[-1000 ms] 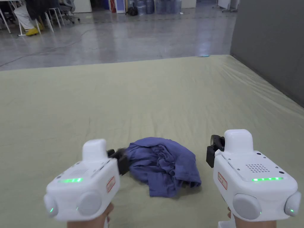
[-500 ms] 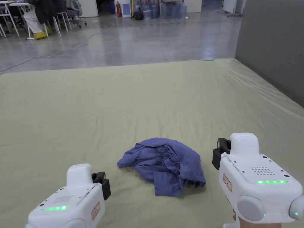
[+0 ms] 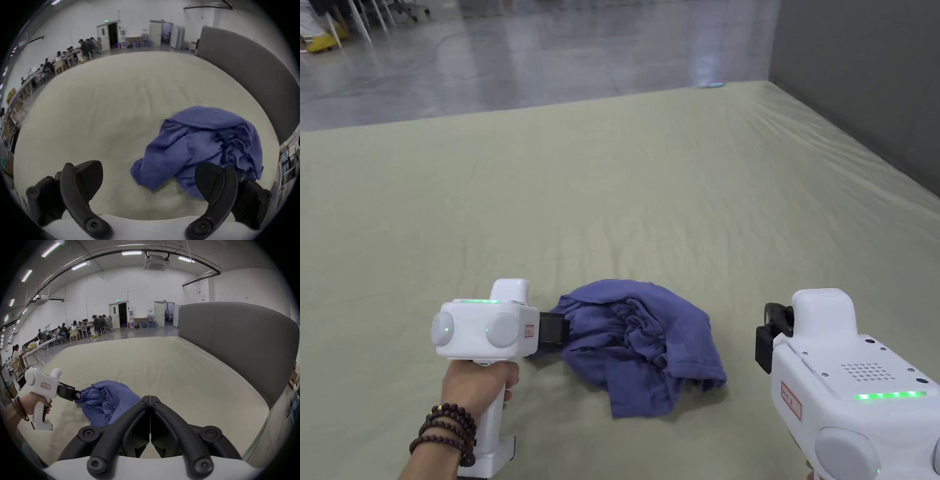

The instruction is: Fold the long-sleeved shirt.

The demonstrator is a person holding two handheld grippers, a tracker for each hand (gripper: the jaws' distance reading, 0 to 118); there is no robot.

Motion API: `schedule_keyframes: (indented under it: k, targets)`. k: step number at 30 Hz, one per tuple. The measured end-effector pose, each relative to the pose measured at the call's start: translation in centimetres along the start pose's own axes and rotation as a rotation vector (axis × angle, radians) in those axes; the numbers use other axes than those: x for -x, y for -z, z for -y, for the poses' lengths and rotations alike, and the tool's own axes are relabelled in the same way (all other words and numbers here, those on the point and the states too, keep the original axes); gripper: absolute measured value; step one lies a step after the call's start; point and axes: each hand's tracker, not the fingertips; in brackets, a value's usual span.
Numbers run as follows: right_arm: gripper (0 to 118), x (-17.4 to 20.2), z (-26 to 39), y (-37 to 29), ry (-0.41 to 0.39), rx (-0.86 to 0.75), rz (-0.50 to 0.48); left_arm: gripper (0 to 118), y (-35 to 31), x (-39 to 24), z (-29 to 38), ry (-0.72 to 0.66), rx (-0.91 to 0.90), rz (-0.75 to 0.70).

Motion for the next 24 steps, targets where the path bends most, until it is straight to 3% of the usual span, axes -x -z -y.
schedule_keyframes:
  k: [2, 3, 4, 5, 6, 9, 10, 11, 12, 13, 16, 19, 21, 23, 24]
  targets:
    - [2, -0.2, 0.2, 0.5, 0.003, 0.021, -0.002, 118, 1.9, -0.7, -0.2, -0.006, 0.060, -0.002]
    - [2, -0.3, 0.2, 0.7, 0.003, 0.029, 0.001, 111, 2.4, -0.9, -0.5, -0.004, 0.088, -0.020]
    - [2, -0.3, 0.2, 0.8, 0.002, 0.034, 0.002, 89, 2.9, -1.2, -0.4, 0.003, 0.094, -0.024]
    - [2, -0.4, 0.2, 0.9, 0.000, 0.040, 0.001, 38, 3.2, -1.5, -0.3, 0.002, 0.092, -0.029]
    - [2, -0.5, 0.2, 1.0, 0.000, 0.046, 0.006, 6, 3.3, -1.8, -0.1, 0.007, 0.094, -0.038]
    - [8, -0.7, 0.3, 2.0, -0.010, 0.075, 0.006, 6, 2.2, -1.4, -0.6, -0.002, 0.100, 0.007]
    - [22, -0.8, 0.5, 2.8, -0.033, 0.123, -0.020, 6, 1.8, -1.3, -0.6, 0.005, 0.091, 0.007]
    - [49, -0.9, 0.7, 3.7, -0.028, 0.167, -0.034, 6, 1.1, -0.8, -0.7, 0.017, 0.080, 0.010]
    - [97, -1.1, 1.0, 5.0, 0.002, 0.229, -0.062, 6, 0.6, -0.7, -0.8, 0.034, 0.065, 0.007]
    - [116, -1.4, 1.5, 6.3, 0.035, 0.306, -0.090, 6, 0.2, -0.7, -0.8, 0.044, 0.056, 0.010]
    - [118, -1.6, 2.9, 9.0, 0.075, 0.389, -0.148, 6, -1.9, -0.6, -0.8, 0.043, 0.034, 0.023]
    - [118, -1.2, 4.2, 12.0, 0.032, 0.550, -0.172, 6, -2.9, -0.5, -1.1, 0.038, 0.026, 0.032]
    - [115, -0.8, 4.7, 13.5, 0.026, 0.561, -0.163, 6, -3.2, -0.7, -1.1, 0.041, 0.020, 0.037]
    - [97, -0.5, 4.7, 15.0, 0.024, 0.549, -0.157, 6, -3.5, -0.6, -1.2, 0.042, 0.016, 0.041]
    - [75, -0.3, 4.5, 15.9, 0.027, 0.547, -0.154, 6, -3.5, -0.7, -1.2, 0.040, 0.015, 0.041]
